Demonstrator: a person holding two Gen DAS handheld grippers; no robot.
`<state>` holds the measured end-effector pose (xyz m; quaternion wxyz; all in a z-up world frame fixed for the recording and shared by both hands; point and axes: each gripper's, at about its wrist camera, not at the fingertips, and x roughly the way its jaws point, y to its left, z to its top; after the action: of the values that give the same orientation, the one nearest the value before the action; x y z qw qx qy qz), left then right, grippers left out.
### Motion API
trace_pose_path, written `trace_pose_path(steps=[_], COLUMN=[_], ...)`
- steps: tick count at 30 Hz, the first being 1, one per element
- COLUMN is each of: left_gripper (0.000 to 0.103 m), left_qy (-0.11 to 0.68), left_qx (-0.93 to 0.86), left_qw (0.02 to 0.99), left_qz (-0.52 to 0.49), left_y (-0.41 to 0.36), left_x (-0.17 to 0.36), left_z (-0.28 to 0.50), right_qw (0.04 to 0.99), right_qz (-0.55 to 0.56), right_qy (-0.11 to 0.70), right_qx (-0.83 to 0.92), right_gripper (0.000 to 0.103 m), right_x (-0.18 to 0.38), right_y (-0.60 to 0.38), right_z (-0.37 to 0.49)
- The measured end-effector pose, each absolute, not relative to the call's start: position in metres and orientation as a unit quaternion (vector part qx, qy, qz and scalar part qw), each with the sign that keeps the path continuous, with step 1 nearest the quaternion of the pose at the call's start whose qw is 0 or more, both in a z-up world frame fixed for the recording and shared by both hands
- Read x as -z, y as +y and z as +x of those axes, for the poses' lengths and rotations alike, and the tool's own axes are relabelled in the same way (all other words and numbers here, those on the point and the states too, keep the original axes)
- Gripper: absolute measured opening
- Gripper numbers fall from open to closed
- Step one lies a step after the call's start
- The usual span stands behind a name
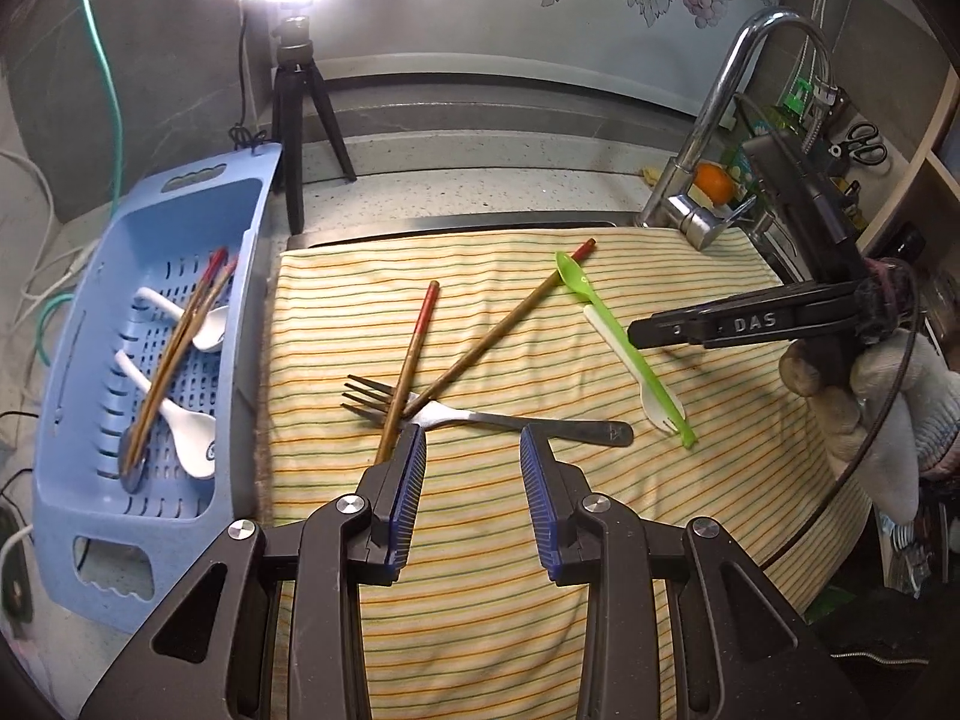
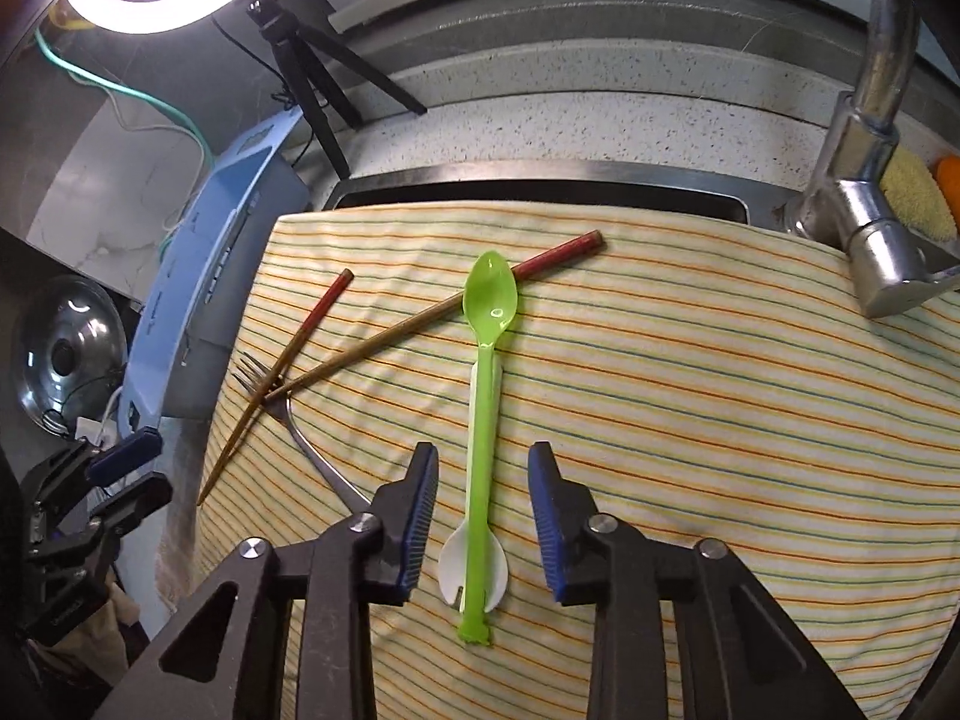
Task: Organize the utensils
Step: 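Move both grippers back over the utensils on the striped cloth, then position the right gripper around the green plastic spoon's handle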
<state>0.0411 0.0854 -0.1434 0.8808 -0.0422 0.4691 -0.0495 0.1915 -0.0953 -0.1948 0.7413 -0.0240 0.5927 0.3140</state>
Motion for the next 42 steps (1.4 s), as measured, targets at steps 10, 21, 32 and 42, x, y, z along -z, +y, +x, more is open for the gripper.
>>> trace_pose_path(steps=[10, 21, 32, 42], left_gripper=[0.031, 0.031, 0.031, 0.031], left_qy=[0.471, 0.477, 0.459, 0.463], left_qx=[0.067, 0.082, 0.044, 0.009], left_qw=[0.878, 0.874, 0.885, 0.884], left_qz=[-0.051, -0.043, -0.060, -0.063], left_y=[0.100, 0.076, 0.038, 0.017], left_x=[0.143, 0.143, 0.130, 0.130], left_z=[0.034, 0.029, 0.019, 0.009], right_qw=[0.736, 0.732, 0.724, 0.677], right_qz=[-0.032, -0.006, -0.080, -0.178], right_qy=[0.612, 0.627, 0.558, 0.585], right_qx=[-0.288, -0.267, -0.397, -0.410], right_gripper=[0.013, 0.008, 0.011, 0.011], right_x=[0.208, 0.204, 0.151, 0.202], right_y=[-0.092, -0.137, -0.130, -0.080], right_z=[0.195, 0.187, 0.202, 0.220])
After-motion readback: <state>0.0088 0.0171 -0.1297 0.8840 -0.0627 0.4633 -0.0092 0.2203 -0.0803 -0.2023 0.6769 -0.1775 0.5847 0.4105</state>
